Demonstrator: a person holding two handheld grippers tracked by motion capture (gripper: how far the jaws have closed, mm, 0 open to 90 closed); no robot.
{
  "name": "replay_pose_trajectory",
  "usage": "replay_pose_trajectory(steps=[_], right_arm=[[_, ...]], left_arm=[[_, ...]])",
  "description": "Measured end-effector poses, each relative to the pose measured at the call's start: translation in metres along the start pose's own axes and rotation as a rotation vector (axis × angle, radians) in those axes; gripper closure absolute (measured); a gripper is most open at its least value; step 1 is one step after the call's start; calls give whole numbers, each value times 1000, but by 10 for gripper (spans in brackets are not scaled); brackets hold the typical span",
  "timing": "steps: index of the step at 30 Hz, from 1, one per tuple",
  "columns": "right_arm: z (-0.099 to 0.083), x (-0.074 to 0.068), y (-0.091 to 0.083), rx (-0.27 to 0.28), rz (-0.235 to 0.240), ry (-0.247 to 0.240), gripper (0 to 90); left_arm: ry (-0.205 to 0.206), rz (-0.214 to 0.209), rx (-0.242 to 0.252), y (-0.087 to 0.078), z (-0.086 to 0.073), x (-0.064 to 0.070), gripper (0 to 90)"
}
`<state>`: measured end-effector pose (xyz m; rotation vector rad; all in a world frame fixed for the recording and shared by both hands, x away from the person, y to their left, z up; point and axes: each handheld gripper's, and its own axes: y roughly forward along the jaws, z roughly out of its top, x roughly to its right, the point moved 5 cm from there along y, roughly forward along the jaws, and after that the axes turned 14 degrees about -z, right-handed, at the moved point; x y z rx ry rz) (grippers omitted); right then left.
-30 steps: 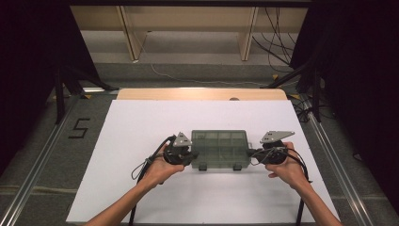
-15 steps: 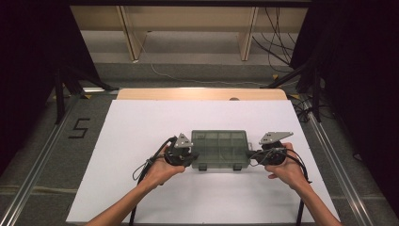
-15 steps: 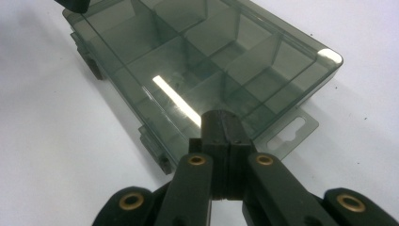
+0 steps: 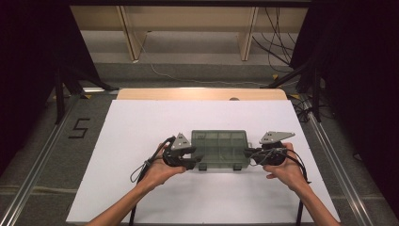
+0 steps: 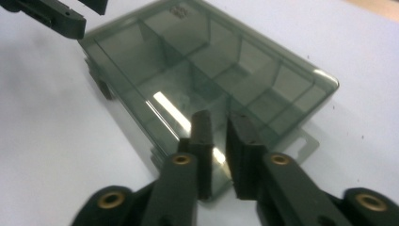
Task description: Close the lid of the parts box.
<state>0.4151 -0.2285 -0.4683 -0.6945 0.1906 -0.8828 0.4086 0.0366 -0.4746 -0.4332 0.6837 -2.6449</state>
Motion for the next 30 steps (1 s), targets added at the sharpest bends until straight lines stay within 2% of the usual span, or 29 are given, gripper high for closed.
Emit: replay_pose_trajectory(steps=[2, 3, 4, 8, 12, 13, 15, 19, 20, 23, 26, 27, 28, 30], right_arm=[[5, -5, -2, 22, 6, 15, 729], [7, -6, -3, 39, 5, 19, 683], [10, -8, -4, 48, 3, 32, 633], [18, -15, -9, 92, -8, 60, 465], [26, -21, -13, 154, -2, 113, 369], [28, -23, -16, 153, 3, 116, 350], [30, -24, -19, 178, -15, 136, 325], [34, -28, -26, 216, -15, 167, 304], [36, -30, -27, 243, -15, 174, 303], [35, -32, -30, 255, -15, 187, 291], [33, -34, -35, 243, -18, 192, 276], [34, -35, -35, 267, -12, 197, 275], [34, -37, -36, 268, -11, 203, 271], [34, -39, -36, 277, -12, 204, 263]], left_arm=[[-11, -13, 42, -3, 4, 3, 450], [-2, -11, 68, -4, 5, 5, 422], [9, -11, 64, -7, 6, 6, 402], [15, 2, 109, -18, 10, 10, 345], [16, 3, 139, -30, 9, 12, 314], [20, 0, 142, -32, 9, 13, 313], [19, 6, 154, -37, 8, 14, 305], [12, 23, 177, -44, 6, 15, 283], [8, 32, 176, -46, 5, 14, 283], [-2, 37, 188, -52, 3, 15, 274], [-1, 38, 205, -57, 2, 16, 265], [-11, 39, 213, -59, 1, 17, 265], [5, 41, 209, -61, 0, 17, 265], [2, 39, 215, -64, -2, 18, 264]])
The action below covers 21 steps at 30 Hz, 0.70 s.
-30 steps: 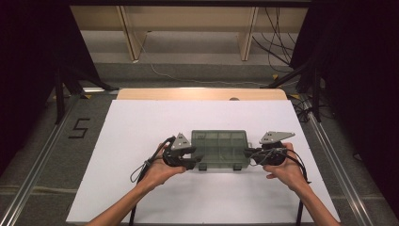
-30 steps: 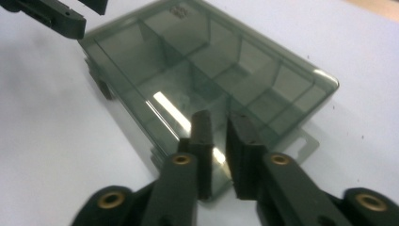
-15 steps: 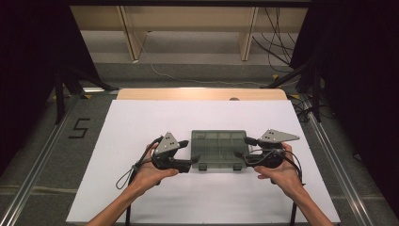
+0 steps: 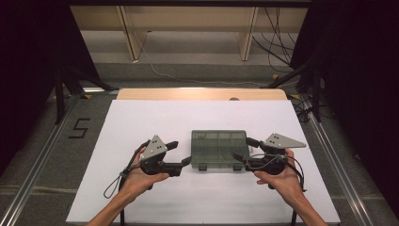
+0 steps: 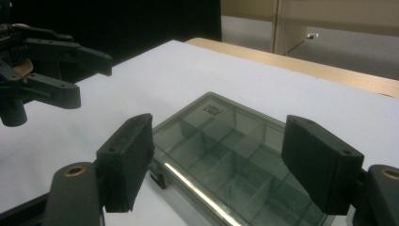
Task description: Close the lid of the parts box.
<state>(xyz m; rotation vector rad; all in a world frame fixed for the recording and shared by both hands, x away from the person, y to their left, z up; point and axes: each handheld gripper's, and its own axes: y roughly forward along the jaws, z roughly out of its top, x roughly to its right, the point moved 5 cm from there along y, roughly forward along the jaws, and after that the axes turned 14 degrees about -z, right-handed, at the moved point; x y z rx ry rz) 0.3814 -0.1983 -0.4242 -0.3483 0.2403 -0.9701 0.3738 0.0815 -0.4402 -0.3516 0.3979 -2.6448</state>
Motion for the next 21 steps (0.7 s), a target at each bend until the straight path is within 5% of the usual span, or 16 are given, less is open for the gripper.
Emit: replay_pose_trajectory(steps=[9, 21], right_arm=[[-4, -5, -6, -8, 11, 33, 219], [-10, -16, -9, 24, 17, 5, 182]], left_arm=[[13, 0, 5, -12, -6, 8, 243], [9, 11, 18, -24, -8, 11, 198]])
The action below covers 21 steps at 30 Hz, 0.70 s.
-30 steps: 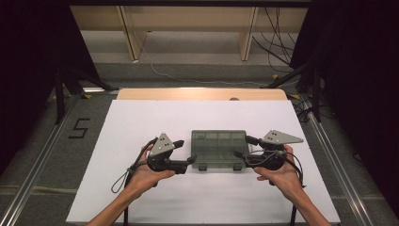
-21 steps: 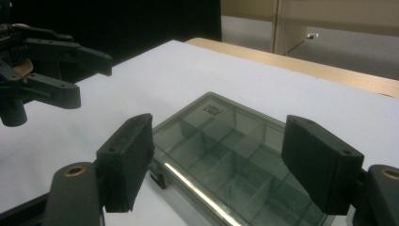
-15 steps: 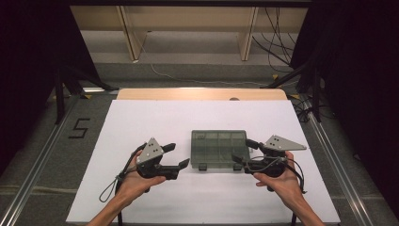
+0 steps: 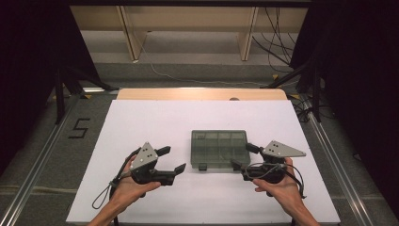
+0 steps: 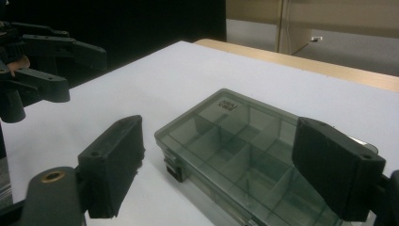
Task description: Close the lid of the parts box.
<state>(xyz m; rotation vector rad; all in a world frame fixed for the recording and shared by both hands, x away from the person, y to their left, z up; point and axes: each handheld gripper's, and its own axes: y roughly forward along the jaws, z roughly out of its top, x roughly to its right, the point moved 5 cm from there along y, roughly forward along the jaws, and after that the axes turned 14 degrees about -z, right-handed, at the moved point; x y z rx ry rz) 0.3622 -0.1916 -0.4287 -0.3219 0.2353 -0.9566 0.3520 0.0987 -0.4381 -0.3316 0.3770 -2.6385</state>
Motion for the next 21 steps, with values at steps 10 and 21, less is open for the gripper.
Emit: replay_pose_trajectory(steps=[10, 21], right_arm=[[-5, -3, -4, -17, -8, -13, 171], [-11, -7, -7, -13, -14, -19, 171]], left_arm=[[-20, 16, 40, -9, 1, 1, 160], [-23, 26, 36, -15, -4, 8, 159]])
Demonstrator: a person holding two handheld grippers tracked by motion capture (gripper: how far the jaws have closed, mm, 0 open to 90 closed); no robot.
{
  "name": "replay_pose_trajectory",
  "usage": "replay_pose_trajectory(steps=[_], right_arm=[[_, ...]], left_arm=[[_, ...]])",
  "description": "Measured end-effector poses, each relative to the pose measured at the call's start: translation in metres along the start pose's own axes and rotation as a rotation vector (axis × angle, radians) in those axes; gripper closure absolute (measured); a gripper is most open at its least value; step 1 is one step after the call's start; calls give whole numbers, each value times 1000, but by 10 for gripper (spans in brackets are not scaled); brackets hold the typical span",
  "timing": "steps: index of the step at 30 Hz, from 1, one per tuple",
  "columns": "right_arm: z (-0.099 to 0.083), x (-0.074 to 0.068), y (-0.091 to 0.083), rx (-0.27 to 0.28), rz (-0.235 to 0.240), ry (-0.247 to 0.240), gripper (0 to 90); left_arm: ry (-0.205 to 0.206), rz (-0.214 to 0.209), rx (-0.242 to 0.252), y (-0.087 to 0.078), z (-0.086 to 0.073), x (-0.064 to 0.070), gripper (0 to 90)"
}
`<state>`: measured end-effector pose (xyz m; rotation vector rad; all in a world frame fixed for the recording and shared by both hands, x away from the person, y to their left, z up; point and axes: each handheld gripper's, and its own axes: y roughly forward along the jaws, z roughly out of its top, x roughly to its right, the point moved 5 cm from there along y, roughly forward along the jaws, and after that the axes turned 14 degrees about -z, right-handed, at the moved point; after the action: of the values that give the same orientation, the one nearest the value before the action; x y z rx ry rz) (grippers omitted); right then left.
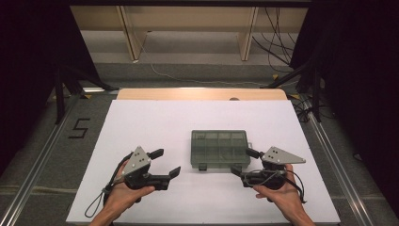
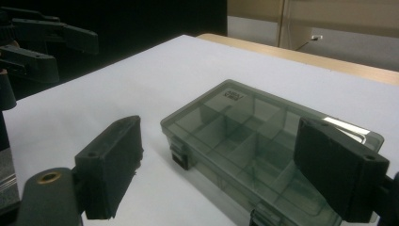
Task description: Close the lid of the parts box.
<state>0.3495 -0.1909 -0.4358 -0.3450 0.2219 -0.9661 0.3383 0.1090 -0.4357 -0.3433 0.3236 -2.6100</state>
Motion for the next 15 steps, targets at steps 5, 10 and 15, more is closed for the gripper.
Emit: replay_pose_trajectory(steps=[5, 10, 15], right_arm=[[-2, -3, -5, -20, 25, -7, 171], [-3, -5, -8, -4, 21, 6, 171], [-4, -6, -11, -3, 19, -2, 170]], left_arm=[[6, -4, 0, -1, -1, 3, 159], [-1, -9, -2, -3, -2, 7, 159], [4, -8, 5, -5, -3, 9, 158]])
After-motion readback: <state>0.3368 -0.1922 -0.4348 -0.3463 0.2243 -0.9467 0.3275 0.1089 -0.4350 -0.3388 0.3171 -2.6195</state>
